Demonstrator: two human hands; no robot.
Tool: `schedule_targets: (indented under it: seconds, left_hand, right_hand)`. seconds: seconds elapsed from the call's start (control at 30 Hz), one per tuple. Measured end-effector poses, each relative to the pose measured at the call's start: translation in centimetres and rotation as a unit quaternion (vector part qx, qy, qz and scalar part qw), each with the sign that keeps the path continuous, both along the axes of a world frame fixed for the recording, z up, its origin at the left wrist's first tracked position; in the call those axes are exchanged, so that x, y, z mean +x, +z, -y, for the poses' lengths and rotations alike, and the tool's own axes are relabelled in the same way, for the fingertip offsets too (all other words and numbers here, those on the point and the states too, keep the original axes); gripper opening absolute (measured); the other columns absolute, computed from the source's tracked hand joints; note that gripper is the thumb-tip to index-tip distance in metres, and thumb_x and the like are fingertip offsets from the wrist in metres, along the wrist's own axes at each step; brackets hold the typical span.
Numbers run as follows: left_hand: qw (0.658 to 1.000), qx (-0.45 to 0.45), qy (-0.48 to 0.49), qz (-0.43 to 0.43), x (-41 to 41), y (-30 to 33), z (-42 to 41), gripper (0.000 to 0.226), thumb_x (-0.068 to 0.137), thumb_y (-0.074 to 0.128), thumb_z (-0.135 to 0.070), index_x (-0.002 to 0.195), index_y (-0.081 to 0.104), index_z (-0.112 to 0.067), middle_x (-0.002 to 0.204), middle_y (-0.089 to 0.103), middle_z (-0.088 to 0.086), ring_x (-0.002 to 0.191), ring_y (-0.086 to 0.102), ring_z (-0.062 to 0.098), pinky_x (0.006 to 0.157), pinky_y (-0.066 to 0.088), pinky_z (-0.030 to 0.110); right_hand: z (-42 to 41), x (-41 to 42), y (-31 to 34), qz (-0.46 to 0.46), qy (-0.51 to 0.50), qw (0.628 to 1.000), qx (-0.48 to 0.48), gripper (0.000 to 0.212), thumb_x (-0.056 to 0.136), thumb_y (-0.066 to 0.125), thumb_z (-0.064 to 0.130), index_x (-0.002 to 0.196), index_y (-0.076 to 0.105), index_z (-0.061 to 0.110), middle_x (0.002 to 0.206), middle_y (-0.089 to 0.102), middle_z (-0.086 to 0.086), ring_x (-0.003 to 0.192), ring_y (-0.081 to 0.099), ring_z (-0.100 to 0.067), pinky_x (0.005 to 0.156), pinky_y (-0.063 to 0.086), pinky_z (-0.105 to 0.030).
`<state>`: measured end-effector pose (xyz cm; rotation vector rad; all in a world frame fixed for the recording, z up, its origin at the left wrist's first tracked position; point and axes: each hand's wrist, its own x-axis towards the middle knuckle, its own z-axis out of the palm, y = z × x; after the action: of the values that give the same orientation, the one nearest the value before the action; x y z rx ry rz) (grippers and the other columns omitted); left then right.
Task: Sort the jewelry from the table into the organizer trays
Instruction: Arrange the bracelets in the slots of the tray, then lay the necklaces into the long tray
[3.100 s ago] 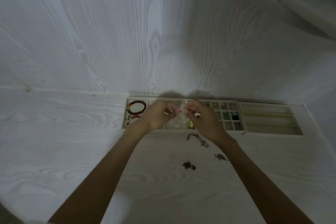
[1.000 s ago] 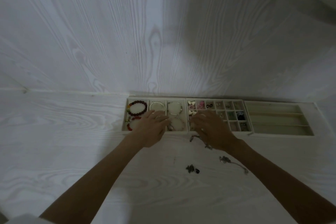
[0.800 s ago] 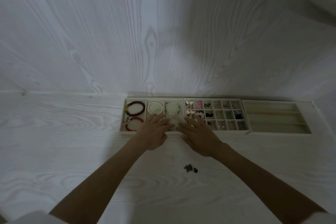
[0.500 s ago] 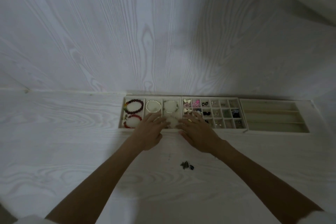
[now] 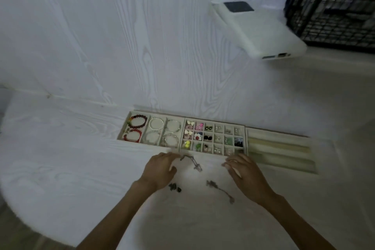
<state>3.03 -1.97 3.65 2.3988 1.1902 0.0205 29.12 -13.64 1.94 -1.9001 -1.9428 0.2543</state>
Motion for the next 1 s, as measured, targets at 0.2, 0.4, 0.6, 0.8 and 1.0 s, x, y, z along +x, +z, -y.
schedule_targets:
  seconds: [0.2, 0.4, 0.6, 0.8, 1.0]
  left_hand:
    - [0.996, -0.048, 0.066, -0.025, 4.8, -0.6, 5.5, 0.041, 0.095, 0.047, -0.023, 0.135, 0.047, -0.031, 0.140, 0.049, -0.004, 0.124, 0.049, 0.017, 0.100, 0.039, 0.028]
    - [0.998, -0.054, 0.012, -0.007, 8.5, -3.1, 10.4, 0.050, 0.095, 0.045, -0.013, 0.142, 0.039, -0.028, 0.152, 0.034, -0.005, 0.139, 0.030, 0.016, 0.112, 0.028, 0.027]
    - [0.997, -0.056, -0.041, -0.014, 10.4, -6.1, 14.1, 0.060, 0.090, 0.027, -0.017, 0.149, 0.023, -0.024, 0.160, 0.005, 0.005, 0.148, 0.001, 0.022, 0.118, 0.012, 0.030]
    - [0.993, -0.040, -0.016, 0.106, 11.8, -6.0, 16.4, 0.063, 0.088, 0.042, 0.004, 0.144, 0.037, -0.025, 0.152, 0.032, -0.003, 0.142, 0.027, 0.013, 0.108, 0.020, 0.015]
    - [0.980, -0.093, 0.082, 0.153, 11.1, -4.9, 16.2, 0.050, 0.085, 0.045, -0.003, 0.130, 0.055, -0.022, 0.137, 0.050, -0.006, 0.124, 0.047, 0.013, 0.099, 0.038, 0.018]
  right_hand:
    - [4.4, 5.0, -1.0, -0.026, 0.055, 0.994, -0.090, 0.023, 0.097, 0.047, 0.028, 0.113, 0.064, 0.028, 0.111, 0.060, 0.013, 0.109, 0.050, -0.008, 0.087, 0.029, -0.013]
    - [8.4, 6.6, -2.9, -0.058, 0.052, 0.982, -0.170, 0.034, 0.098, 0.043, 0.024, 0.130, 0.052, 0.030, 0.129, 0.051, 0.013, 0.124, 0.041, -0.008, 0.100, 0.029, -0.016]
    - [11.8, 9.1, -3.2, -0.131, -0.101, 0.976, -0.140, 0.036, 0.097, 0.043, 0.008, 0.128, 0.056, 0.022, 0.131, 0.052, 0.008, 0.124, 0.043, -0.010, 0.104, 0.032, -0.019]
    - [11.9, 8.4, -3.4, -0.125, -0.035, 0.975, -0.178, 0.031, 0.093, 0.052, 0.010, 0.118, 0.059, 0.028, 0.112, 0.048, 0.015, 0.104, 0.045, -0.001, 0.084, 0.038, -0.005]
    - [9.2, 3.2, -3.3, -0.141, 0.029, 0.966, -0.216, 0.043, 0.090, 0.057, 0.022, 0.132, 0.048, 0.026, 0.122, 0.046, 0.010, 0.113, 0.044, -0.008, 0.091, 0.041, -0.019]
